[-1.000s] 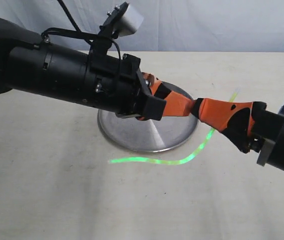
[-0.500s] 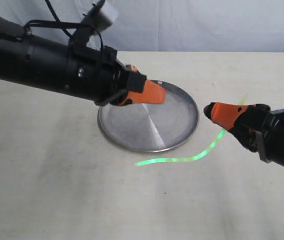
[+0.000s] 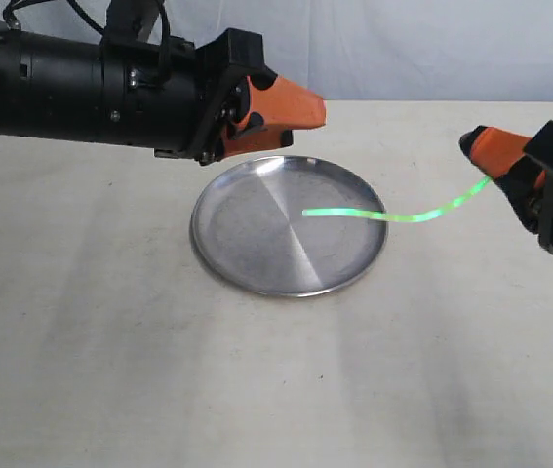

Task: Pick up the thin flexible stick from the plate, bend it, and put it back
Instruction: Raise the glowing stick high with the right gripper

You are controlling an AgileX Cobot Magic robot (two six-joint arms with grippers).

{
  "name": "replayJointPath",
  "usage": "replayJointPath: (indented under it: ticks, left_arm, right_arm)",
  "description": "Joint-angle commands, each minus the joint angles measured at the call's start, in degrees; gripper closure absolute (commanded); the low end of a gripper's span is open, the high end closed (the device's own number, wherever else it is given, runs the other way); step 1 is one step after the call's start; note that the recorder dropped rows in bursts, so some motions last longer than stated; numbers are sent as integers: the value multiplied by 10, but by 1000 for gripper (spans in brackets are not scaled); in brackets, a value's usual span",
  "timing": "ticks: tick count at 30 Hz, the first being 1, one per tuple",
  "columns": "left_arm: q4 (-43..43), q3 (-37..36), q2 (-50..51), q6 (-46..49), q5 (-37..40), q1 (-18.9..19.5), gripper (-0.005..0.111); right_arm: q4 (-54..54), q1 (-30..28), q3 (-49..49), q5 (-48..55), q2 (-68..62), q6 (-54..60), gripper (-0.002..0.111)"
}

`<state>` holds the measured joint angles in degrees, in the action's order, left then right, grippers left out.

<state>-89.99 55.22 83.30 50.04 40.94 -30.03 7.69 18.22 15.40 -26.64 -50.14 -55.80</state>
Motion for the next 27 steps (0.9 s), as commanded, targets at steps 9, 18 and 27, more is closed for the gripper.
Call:
replayJointPath:
  ticks: [9,18,27]
  left_arm:
    - [-100,0,-6,0,-9,2,46]
    - [-100,5,-6,-2,-24,-29,46]
    - [-100,42,-6,-2,-117,-95,46]
  right_arm:
    - [-159,2,3,-147,2,126,109]
    - [-160,2,3,-208,2,113,109]
    - [-132,2,3,-222,1,82,109]
